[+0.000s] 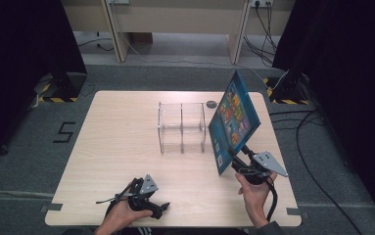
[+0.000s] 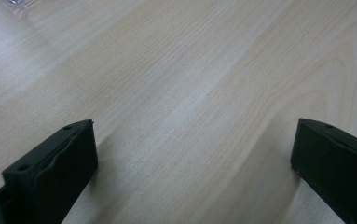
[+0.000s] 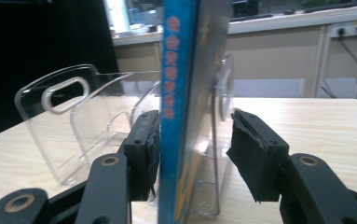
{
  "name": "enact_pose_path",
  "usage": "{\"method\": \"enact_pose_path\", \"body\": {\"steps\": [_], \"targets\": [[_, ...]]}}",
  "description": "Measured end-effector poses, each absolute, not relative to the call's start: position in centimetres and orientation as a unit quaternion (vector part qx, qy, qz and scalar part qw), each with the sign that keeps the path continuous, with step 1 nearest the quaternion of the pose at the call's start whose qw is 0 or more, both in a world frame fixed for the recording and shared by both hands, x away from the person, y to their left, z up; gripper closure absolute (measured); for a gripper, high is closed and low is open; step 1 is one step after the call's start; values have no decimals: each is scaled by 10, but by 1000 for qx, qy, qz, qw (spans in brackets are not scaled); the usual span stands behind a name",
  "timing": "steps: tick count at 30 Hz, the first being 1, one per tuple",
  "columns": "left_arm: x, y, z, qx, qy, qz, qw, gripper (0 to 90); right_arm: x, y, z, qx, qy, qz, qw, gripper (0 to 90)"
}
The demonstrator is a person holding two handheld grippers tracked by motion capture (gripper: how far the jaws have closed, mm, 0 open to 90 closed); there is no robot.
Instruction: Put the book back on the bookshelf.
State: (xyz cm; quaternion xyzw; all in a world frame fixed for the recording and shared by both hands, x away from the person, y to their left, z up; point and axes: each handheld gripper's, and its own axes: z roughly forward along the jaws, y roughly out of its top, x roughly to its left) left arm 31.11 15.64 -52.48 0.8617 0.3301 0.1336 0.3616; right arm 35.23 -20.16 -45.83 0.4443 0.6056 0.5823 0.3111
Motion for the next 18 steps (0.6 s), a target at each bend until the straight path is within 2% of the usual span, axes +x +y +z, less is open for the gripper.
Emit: {"method": "enact_pose_path", "body": {"steps": [18], "targets": [[311,157,-524,865,325,130,359,0,336,-207,-461,430,628,580,292,490]]}}
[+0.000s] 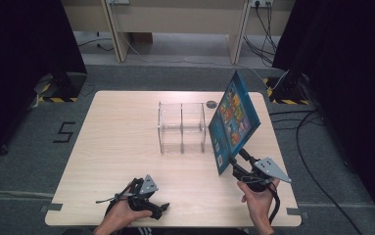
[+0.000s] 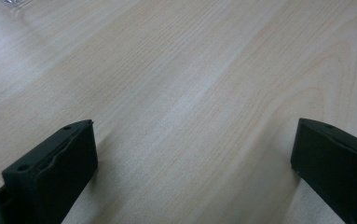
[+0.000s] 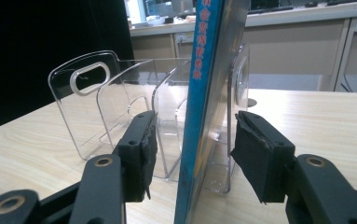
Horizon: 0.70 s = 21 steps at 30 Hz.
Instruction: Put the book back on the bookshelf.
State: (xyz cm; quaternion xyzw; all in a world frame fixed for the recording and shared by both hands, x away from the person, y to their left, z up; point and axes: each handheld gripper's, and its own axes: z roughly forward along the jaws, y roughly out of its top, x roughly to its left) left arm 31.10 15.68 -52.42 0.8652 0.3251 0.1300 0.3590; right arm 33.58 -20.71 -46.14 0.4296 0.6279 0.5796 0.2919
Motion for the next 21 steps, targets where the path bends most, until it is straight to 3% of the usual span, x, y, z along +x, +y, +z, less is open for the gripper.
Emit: {"method": "enact_pose_path", "body": {"steps": [21], "targets": [[311,157,-524,867,322,129,359,0,325,-219,-462,427,632,575,295,409]]}}
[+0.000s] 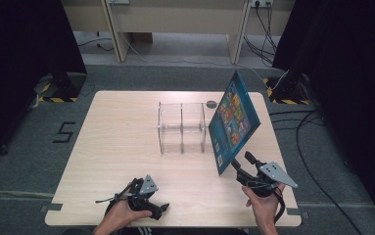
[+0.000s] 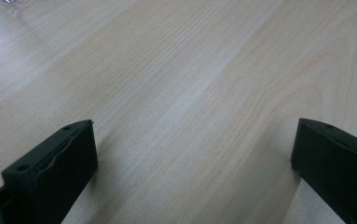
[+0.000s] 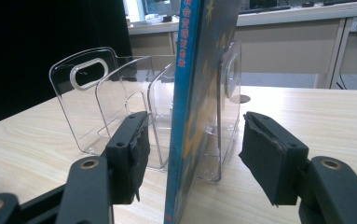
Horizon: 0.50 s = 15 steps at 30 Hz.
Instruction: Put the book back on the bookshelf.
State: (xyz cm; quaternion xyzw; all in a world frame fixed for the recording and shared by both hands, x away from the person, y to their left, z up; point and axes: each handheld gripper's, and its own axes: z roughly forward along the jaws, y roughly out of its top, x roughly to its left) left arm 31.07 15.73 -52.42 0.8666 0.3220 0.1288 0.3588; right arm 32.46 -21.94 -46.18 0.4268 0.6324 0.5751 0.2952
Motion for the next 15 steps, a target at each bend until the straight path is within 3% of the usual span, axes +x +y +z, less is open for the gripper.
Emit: {"method": "enact_pose_path", "body": {"steps": [15], "targets": [[311,157,-524,867,322,129,359,0,318,-230,-463,425,640,566,300,376]]}}
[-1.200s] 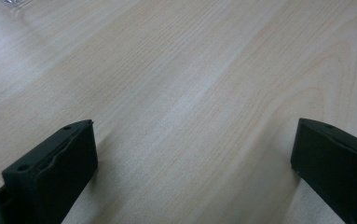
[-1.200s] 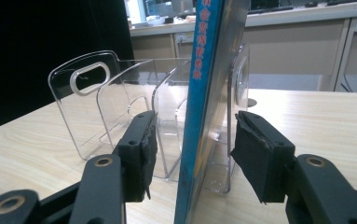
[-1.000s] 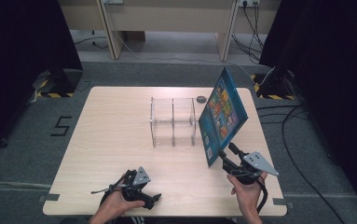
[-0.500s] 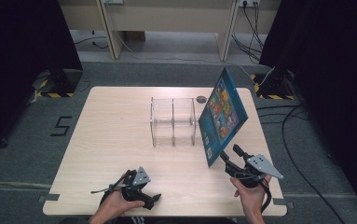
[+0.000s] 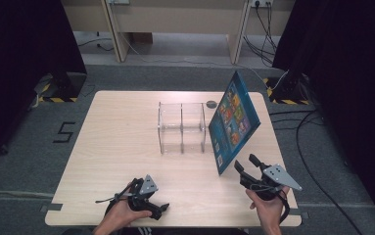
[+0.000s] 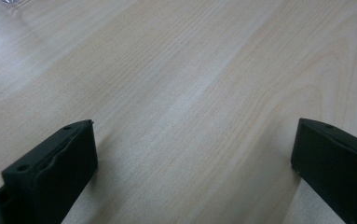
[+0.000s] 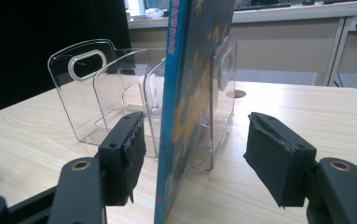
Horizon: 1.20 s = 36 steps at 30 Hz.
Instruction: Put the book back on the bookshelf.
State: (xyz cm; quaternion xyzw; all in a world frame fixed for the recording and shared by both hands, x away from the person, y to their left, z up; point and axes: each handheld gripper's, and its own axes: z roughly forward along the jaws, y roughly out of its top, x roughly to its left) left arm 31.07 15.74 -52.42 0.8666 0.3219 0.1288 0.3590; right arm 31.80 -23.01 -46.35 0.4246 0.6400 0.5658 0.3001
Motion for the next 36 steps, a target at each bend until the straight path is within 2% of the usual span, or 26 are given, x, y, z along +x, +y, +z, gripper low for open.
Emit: {"method": "enact_pose_path", "body": {"steps": [8,13,16,25,36], "targets": [[311,157,-524,867,322,129,359,0,315,-235,-463,422,642,565,302,361],[311,158,-524,867,321,128,359,0,313,-236,-462,423,640,567,300,322],[311,158,-524,867,321,129,359,0,312,-237,-462,429,636,568,298,258],[311,158,-524,867,321,129,360,0,308,-242,-463,427,638,566,299,160],[311,158,-524,867,320,129,360,0,302,-254,-465,428,641,560,304,154]]}}
